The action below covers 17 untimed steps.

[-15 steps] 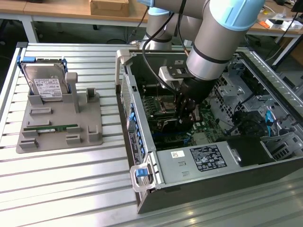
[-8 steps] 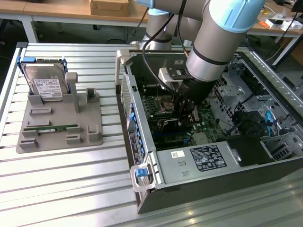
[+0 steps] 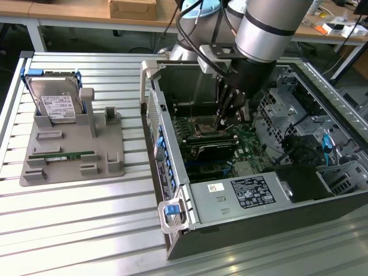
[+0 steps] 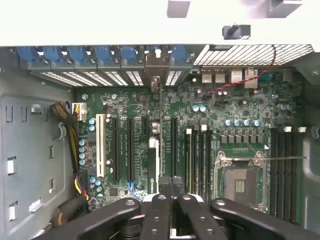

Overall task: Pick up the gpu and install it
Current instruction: 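Insert the gpu into the slot, then press down on the gpu until it lock into place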

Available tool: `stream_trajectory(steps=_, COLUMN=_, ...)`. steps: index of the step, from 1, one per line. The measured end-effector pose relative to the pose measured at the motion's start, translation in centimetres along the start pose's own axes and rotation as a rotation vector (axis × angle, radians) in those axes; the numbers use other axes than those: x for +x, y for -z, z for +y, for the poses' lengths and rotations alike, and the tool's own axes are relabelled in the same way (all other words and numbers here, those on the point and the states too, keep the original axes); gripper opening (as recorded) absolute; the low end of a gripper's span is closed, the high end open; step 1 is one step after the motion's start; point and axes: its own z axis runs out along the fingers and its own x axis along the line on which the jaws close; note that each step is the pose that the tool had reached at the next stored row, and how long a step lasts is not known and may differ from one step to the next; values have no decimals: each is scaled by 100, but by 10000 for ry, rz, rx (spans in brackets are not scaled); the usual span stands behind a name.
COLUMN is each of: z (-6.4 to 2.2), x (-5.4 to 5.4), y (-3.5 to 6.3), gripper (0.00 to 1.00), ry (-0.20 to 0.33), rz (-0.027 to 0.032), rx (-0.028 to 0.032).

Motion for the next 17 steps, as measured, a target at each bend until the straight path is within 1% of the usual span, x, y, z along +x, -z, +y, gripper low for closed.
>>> stream_trajectory(steps=2, z=-2, x=-1, y=55, gripper=11, ry=0, rz=1, rx=0)
stream_trajectory(steps=4, z=-28, x=0, y=92, gripper=11, ry=0, rz=-5, rx=0)
stream_trajectory(steps=5, z=-81, x=-1, y=101, gripper=11, ry=0, rz=-25, rx=-7)
stream_trajectory(steps=6, z=-227, x=0, y=109, gripper=11, ry=2, rz=-51, rx=-47)
stream_trajectory(steps=7, z=-316, x=2, y=120, gripper=11, ry=2, rz=-59, rx=-61)
stream_trajectory(steps=8, z=-325, x=3, y=190, gripper=11, ry=3, rz=-62, rx=-61)
stream_trajectory(steps=9, z=-320, x=4, y=319, gripper=11, ry=1, rz=-61, rx=-61)
stream_trajectory(steps=10, z=-318, x=4, y=389, gripper=11, ry=3, rz=-63, rx=-61)
stream_trajectory(steps=15, z=-318, x=4, y=390, gripper=11, ry=3, rz=-62, rx=-61)
stream_trajectory(steps=16, z=-285, x=4, y=366, gripper=11, ry=2, rz=-59, rx=-68)
stream_trajectory(steps=17, z=-126, x=5, y=339, gripper=11, ry=3, rz=-61, rx=-67)
